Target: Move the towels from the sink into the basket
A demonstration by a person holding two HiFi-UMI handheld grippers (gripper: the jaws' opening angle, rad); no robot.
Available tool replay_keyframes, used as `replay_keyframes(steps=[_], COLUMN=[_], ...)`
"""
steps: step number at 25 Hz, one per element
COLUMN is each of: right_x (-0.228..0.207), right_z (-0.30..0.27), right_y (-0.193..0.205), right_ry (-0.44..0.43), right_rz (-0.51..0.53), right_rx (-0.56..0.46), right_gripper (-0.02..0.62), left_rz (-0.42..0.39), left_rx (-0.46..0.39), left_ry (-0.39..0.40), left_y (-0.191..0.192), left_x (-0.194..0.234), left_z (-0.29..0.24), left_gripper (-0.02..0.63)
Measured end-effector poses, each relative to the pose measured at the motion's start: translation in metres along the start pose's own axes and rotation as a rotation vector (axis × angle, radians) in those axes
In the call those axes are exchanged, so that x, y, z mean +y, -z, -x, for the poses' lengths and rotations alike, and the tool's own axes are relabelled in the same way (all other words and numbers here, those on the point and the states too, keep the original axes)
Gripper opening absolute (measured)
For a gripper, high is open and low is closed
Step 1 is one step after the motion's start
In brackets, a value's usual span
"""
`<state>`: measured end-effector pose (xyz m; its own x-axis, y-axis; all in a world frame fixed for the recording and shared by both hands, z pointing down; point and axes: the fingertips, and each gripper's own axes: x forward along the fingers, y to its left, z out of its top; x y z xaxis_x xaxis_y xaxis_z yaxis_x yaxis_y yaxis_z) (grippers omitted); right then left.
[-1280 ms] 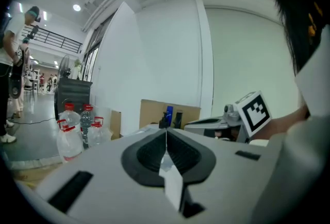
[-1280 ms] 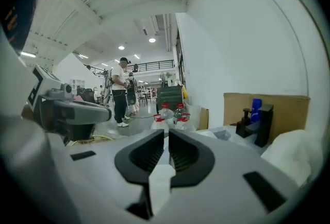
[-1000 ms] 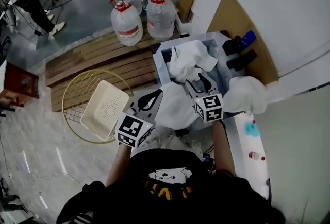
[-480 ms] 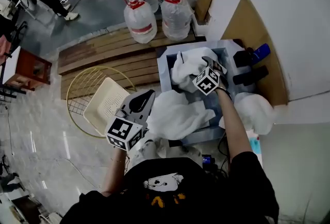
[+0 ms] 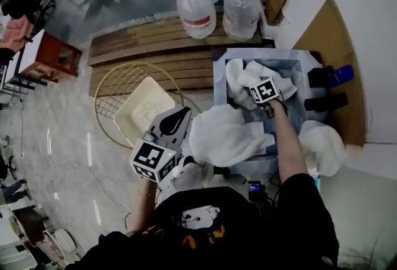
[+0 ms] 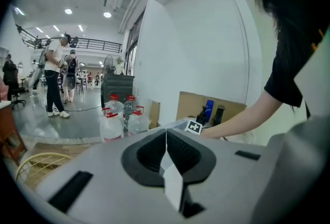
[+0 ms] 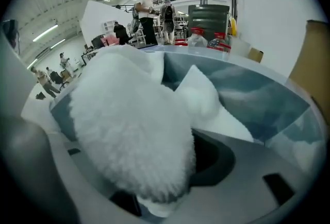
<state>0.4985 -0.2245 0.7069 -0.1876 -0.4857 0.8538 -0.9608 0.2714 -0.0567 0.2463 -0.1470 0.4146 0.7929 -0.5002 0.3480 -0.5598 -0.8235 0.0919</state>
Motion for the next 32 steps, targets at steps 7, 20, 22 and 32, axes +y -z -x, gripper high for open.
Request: replay_keyframes(steps=[7, 20, 22, 32], right_x=[0.005, 0.043, 0.057, 0.175], right_z=[0.069, 0.285, 0.315, 0.409], right_y=[-0.033, -0.165, -0.192, -0.35], right_ry=[0.098, 0.22, 0.226, 0.1], right_rz=[-0.129, -0.287, -0.266, -0.107], right_rx=[-0.213, -0.67, -0.731, -1.023], right_gripper=[0.099, 0.088, 0.086, 0.084], left_rz=[0.022, 0.011, 0.005, 0.04], left_rx=[-0.038, -0.142, -0.161, -0.216], left_ry=[-0.003, 0.117, 0.128, 0.037], left_y=[0.004, -0.024, -0.028, -0.019], left_x=[0.02, 0.05, 0.054, 0.108], left_z=[0.023, 0.062, 0.069, 0.12], left_gripper=[0.009, 0.009, 0.009, 0.009])
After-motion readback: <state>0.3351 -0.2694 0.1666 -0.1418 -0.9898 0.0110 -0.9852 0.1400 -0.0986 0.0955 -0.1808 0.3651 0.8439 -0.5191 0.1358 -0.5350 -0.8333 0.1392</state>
